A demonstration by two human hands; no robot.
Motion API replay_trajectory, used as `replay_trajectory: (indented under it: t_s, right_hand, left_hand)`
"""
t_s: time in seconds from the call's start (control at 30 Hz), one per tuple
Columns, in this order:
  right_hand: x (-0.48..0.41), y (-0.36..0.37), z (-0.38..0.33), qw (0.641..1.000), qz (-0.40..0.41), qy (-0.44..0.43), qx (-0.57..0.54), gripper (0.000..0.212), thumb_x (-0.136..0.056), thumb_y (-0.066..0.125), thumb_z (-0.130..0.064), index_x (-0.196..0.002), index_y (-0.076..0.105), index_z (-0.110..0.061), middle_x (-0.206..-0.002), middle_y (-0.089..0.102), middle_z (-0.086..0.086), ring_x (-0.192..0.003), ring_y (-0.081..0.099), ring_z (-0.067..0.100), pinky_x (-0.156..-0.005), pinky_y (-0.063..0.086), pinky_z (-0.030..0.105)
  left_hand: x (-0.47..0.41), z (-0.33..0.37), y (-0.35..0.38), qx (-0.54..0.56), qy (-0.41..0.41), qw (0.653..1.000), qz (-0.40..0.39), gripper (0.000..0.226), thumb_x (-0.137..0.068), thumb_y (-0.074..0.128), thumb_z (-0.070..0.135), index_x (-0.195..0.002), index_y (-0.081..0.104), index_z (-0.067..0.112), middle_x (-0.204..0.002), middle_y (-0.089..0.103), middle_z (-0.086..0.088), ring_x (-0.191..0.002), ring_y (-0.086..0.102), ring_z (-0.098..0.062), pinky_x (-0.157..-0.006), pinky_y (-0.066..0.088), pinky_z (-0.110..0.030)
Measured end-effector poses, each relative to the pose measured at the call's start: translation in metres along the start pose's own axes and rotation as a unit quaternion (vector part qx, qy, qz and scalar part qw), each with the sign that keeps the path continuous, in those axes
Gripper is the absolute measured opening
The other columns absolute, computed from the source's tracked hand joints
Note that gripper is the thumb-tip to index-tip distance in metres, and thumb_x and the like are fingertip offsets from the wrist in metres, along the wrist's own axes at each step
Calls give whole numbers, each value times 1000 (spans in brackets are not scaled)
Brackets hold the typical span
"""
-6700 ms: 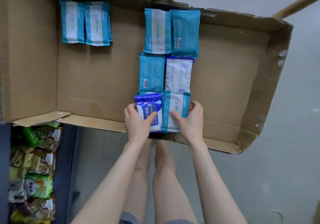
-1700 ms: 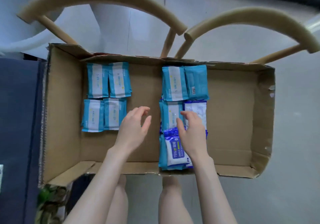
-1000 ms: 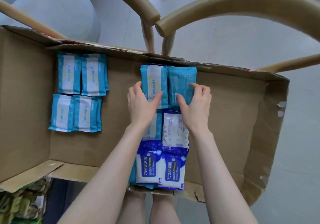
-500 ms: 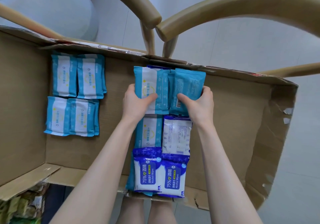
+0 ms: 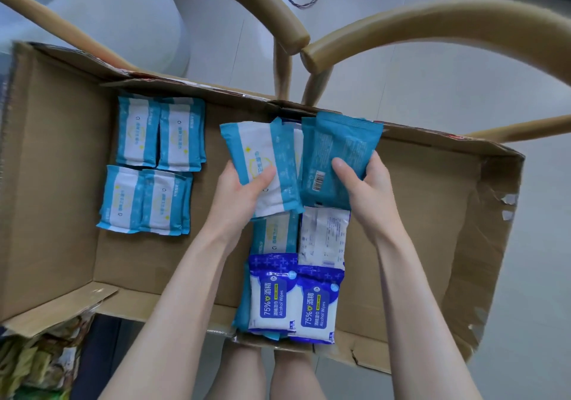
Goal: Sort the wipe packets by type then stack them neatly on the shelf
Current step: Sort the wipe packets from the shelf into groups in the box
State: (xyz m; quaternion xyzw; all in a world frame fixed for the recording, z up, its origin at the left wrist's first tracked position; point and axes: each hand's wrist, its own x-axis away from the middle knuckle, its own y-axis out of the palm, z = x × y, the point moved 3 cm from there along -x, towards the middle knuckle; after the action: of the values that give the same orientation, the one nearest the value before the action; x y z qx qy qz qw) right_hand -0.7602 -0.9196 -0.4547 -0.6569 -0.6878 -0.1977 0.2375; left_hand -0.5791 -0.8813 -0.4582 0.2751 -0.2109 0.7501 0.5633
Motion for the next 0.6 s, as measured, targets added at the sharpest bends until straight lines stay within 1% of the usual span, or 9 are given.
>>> replay_trajectory:
  t_s: [0.1, 0.17, 0.2, 0.27, 0.4, 0.53, 0.6]
  right_hand:
    - [24, 24, 9, 995, -60, 53, -53, 28, -96, 52, -10, -123, 47, -16, -115, 64, -4, -103, 65, 11, -80, 56, 28]
    - [42, 45, 22, 990, -86, 94, -65, 34, -95, 54, -12, -128, 45, -15, -120, 64, 1, -105, 65, 15, -84, 57, 34]
    - [51, 57, 30, 987, -92, 108, -72, 36, -95, 55, -11, -129, 45, -14, -121, 64, 3, -105, 66, 17, -85, 56, 38]
    - [67, 81, 45, 984, -92, 129, -87, 37, -93, 57, -7, -128, 46, -13, -121, 64, 6, -104, 66, 20, -87, 56, 41]
    - [100, 134, 79, 979, -80, 158, -104, 30, -90, 59, -2, -116, 50, -14, -116, 65, 9, -103, 66, 23, -86, 56, 40]
    - [122, 189, 110, 978, -42, 174, -106, 24, -92, 57, -6, -112, 48, -16, -112, 65, 6, -98, 66, 18, -81, 56, 33]
    - [129, 218, 126, 980, -26, 174, -93, 23, -93, 56, -7, -112, 47, -16, -111, 64, 5, -96, 65, 17, -79, 56, 30]
  left_hand:
    - [29, -4, -27, 80, -31, 996, 4, 28, -94, 53, 17, -122, 54, 20, -111, 69, 7, -103, 65, -10, -86, 54, -27]
    - [47, -10, -48, 95, -44, 995, 4, 37, -92, 52, 24, -128, 51, 17, -119, 67, 4, -110, 63, -14, -91, 52, -33]
    - [55, -14, -60, 95, -47, 994, 6, 39, -91, 52, 24, -129, 50, 16, -120, 66, 2, -110, 63, -14, -91, 53, -33]
    - [69, -23, -88, 92, -50, 994, 24, 36, -91, 53, 19, -127, 51, 16, -118, 67, 1, -107, 64, -15, -87, 54, -30]
    - [85, -48, -154, 69, -80, 992, 71, 35, -89, 59, 13, -123, 52, 13, -112, 69, 0, -100, 67, -16, -77, 57, -26]
    - [87, -72, -216, 41, -126, 988, 81, 22, -93, 56, 12, -113, 51, 18, -109, 68, 1, -92, 67, -13, -79, 55, -30]
    - [82, -85, -245, 11, -146, 986, 77, 21, -95, 53, 10, -114, 49, 18, -110, 66, 1, -93, 65, -12, -80, 53, -30]
